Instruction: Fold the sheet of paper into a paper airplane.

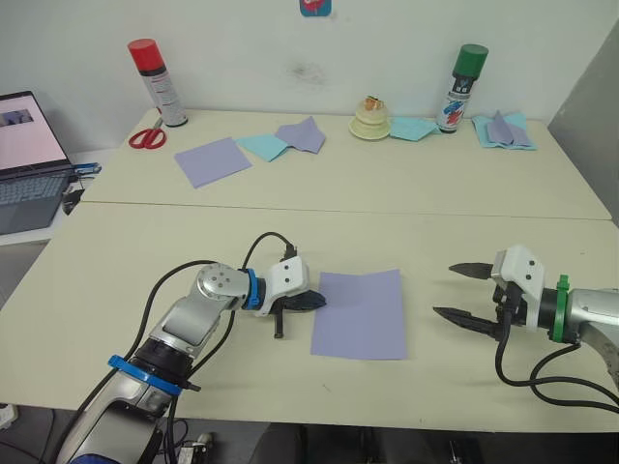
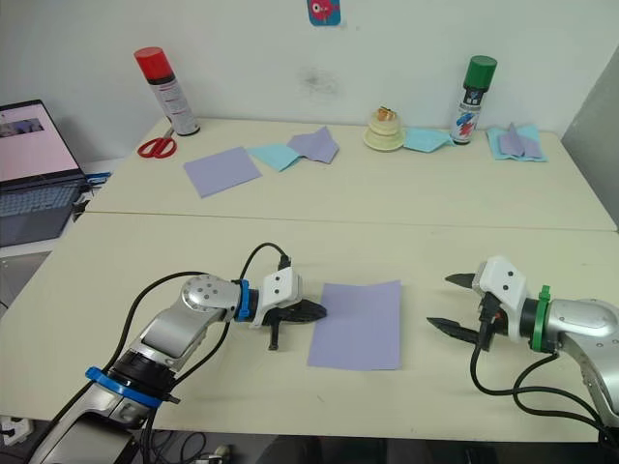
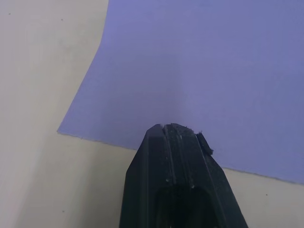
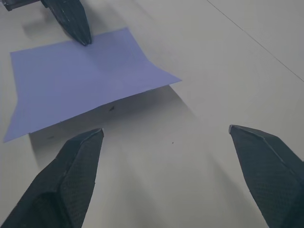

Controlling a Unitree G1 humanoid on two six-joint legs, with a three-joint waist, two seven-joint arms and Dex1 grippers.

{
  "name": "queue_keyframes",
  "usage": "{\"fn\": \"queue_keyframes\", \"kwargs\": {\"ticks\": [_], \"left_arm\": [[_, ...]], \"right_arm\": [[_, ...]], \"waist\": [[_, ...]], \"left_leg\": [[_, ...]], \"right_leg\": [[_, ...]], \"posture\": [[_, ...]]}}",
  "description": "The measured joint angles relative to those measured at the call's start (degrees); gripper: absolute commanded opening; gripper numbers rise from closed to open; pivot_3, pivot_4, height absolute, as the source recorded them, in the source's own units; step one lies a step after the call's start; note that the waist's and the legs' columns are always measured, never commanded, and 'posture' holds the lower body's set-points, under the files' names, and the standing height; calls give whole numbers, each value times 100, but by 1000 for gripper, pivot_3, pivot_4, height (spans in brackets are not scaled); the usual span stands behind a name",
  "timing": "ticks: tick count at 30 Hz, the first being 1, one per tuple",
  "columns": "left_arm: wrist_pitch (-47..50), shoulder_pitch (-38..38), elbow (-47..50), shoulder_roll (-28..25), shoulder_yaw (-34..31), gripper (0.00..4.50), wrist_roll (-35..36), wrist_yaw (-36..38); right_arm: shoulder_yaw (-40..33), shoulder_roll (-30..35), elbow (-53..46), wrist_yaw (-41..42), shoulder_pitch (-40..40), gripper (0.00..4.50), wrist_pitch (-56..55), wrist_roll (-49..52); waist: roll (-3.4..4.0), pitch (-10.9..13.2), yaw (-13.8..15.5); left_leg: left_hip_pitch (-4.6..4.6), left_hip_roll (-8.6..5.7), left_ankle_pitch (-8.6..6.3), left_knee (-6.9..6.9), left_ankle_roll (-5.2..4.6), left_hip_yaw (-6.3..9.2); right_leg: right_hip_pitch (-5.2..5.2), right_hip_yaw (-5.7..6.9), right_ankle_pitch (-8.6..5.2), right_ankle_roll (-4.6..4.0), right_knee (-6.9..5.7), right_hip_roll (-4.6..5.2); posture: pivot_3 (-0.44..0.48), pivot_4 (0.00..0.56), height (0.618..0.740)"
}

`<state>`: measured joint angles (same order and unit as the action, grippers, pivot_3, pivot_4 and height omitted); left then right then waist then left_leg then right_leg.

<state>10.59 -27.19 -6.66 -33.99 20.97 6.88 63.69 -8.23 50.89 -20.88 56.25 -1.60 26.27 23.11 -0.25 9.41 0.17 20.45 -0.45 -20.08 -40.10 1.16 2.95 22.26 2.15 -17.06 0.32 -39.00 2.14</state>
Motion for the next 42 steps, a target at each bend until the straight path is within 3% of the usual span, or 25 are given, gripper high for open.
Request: {"fn": "queue_keyframes", "kwargs": {"ticks": [10, 19, 28, 42], "left_arm": [[-108, 59, -44, 25, -63, 0, -50, 64], [-58, 49, -85, 49, -116, 0, -49, 86], [204, -36, -135, 153, -156, 0, -27, 98], [343, -75, -125, 149, -173, 0, -28, 118]], "right_arm": [[994, -136, 618, 116, -387, 33, -217, -621], [1580, -483, 634, 379, -882, 33, -196, -608], [1688, -856, 109, 403, -1329, 33, 396, -152], [2357, -1737, 404, 150, -1748, 33, 720, -240]], "waist": [[0, -2, -15], [1, -3, -20], [-2, -5, -4], [-1, -6, -18]], "left_leg": [[-4, 0, 0, -1, 0, -1], [-5, 0, 0, -2, 0, 3], [0, -1, 1, -10, 2, 11], [-1, -1, 1, -10, 3, 14]], "right_leg": [[-1, 0, 0, 0, -3, 0], [-1, 1, 0, 0, -3, 0], [-2, 6, 0, 0, -4, 1], [-1, 7, 0, 0, -7, 0]], "posture": [[0, 150, 717], [0, 150, 717], [0, 150, 717], [0, 150, 717]]}}
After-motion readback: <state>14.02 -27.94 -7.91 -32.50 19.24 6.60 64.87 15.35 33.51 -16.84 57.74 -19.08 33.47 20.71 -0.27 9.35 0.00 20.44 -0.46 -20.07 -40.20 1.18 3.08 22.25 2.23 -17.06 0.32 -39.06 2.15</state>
